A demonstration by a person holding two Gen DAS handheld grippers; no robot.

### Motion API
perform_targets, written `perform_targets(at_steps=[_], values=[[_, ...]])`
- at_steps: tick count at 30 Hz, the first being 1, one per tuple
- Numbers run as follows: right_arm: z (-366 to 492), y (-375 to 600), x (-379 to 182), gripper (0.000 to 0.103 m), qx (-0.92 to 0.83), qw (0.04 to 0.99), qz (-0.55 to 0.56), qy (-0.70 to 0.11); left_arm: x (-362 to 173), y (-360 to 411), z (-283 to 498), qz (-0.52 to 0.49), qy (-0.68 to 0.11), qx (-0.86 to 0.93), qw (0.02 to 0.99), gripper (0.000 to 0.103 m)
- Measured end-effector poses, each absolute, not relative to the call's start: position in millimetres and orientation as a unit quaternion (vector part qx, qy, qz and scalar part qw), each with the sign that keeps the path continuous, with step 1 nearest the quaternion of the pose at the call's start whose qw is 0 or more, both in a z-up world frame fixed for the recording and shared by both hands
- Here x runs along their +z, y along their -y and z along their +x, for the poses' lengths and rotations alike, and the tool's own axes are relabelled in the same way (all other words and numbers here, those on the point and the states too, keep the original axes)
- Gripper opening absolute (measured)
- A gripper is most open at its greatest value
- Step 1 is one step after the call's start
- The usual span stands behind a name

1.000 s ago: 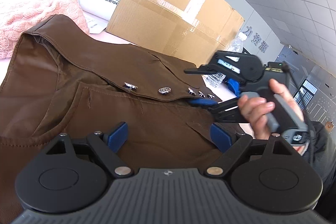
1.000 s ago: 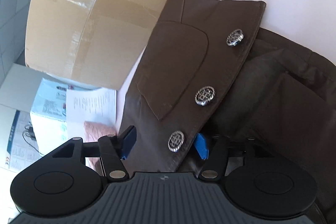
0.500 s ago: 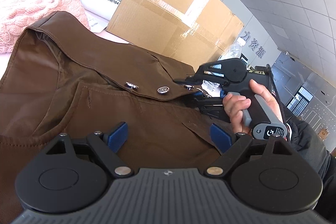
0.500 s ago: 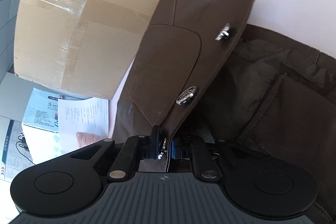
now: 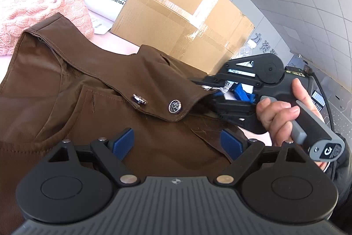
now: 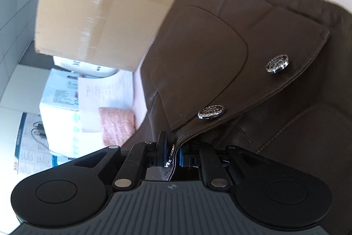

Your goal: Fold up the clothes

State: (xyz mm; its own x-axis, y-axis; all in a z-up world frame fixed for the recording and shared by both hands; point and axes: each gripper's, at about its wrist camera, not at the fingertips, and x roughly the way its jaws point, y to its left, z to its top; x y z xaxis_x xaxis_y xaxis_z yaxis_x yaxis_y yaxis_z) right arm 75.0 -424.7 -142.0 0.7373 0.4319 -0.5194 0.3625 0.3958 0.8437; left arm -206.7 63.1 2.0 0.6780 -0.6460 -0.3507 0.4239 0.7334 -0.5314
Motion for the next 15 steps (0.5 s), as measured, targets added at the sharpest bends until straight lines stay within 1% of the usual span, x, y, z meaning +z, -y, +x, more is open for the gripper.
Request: perform_targets(at_steps=[4, 5, 7, 9, 11, 13, 15], values=[[75, 440, -150, 0.009, -0.004, 0.744, 0.562, -0.362, 2, -66, -208, -0.213, -0.265, -0.303, 0.89, 0.084], [73, 446, -151, 0.013, -0.008, 0.743, 0.563, -0.363, 1, -66, -208, -0.215, -0.264, -0.304, 0.89, 0.084], [70, 456, -152, 0.024, -0.012, 0.739, 0.563, -0.369, 2, -67, -209, -0.215, -0.264, -0.305, 0.89, 0.084], [64, 471, -152, 0.044, 0.025, 0.729, 0.576, -0.369, 4, -68, -211, -0.207, -0.266, -0.301, 0.892, 0.084], [56, 483, -149, 0.052, 0.056, 0.727, 0.579, -0.364, 14, -64, -213, -0.167, -0.278, -0.295, 0.899, 0.085], [45, 496, -142, 0.055, 0.077, 0.74, 0.566, -0.355, 25, -61, -212, -0.135, -0.285, -0.294, 0.902, 0.085], [37, 504, -139, 0.061, 0.096, 0.751, 0.554, -0.345, 39, -65, -202, -0.16, -0.313, -0.292, 0.89, 0.085]])
